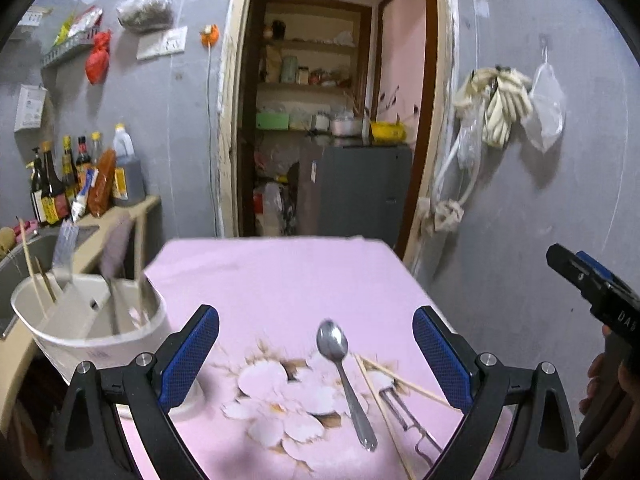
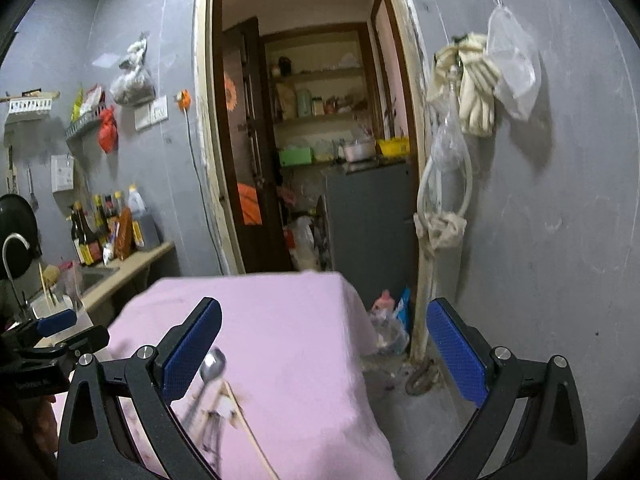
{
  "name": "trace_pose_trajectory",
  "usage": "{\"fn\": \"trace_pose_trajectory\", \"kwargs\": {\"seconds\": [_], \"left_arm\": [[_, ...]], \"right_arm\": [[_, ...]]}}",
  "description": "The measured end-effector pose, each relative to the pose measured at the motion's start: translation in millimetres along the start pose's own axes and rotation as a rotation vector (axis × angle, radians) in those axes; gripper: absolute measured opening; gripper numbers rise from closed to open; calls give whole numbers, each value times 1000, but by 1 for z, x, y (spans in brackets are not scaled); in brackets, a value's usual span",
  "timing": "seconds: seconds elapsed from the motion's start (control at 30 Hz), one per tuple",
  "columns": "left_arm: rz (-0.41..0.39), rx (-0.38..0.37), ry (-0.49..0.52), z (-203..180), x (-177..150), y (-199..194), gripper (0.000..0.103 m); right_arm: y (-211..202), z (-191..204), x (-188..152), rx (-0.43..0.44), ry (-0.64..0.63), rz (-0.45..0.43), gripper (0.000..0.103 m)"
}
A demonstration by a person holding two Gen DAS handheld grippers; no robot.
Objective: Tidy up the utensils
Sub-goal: 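Move both grippers back down to the remaining utensils, then grasp the steel spoon with the left gripper while the right gripper grasps a chopstick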
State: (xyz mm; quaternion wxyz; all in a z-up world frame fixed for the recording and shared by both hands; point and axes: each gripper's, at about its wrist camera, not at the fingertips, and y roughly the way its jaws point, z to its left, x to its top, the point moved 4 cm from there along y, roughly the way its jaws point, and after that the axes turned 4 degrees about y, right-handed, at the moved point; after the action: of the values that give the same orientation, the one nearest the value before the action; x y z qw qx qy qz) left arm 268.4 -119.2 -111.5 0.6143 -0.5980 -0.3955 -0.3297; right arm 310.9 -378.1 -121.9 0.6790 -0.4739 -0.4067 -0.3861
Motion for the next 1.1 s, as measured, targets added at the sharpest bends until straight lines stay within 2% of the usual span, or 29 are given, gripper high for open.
{"fn": "trace_pose_trajectory", "kwargs": {"seconds": [0.23, 0.43, 0.6, 0.63, 0.73, 0.87, 1.03, 1.1], "left_arm": [[139, -10, -41, -1, -30, 34, 98], [219, -19, -45, 2, -50, 53, 97], [290, -56, -57, 5, -64, 68, 82], [296, -63, -56, 5, -63, 70, 80], [327, -110, -58, 1, -67, 78, 69], [366, -159, -63, -2, -71, 91, 54], [408, -199, -74, -4, -76, 103, 44], [417, -203, -92, -3, -76, 110, 42]], "right_arm": [[35, -15, -42, 20, 0, 132, 101], [66, -13, -78, 65, -32, 277, 101], [86, -5, -102, 134, -38, 385, 100], [90, -3, -107, 148, -43, 399, 97], [99, 3, -117, 184, -53, 440, 79], [106, 14, -127, 261, -64, 490, 62], [109, 29, -133, 340, -97, 532, 46], [109, 36, -137, 364, -116, 552, 44]]}}
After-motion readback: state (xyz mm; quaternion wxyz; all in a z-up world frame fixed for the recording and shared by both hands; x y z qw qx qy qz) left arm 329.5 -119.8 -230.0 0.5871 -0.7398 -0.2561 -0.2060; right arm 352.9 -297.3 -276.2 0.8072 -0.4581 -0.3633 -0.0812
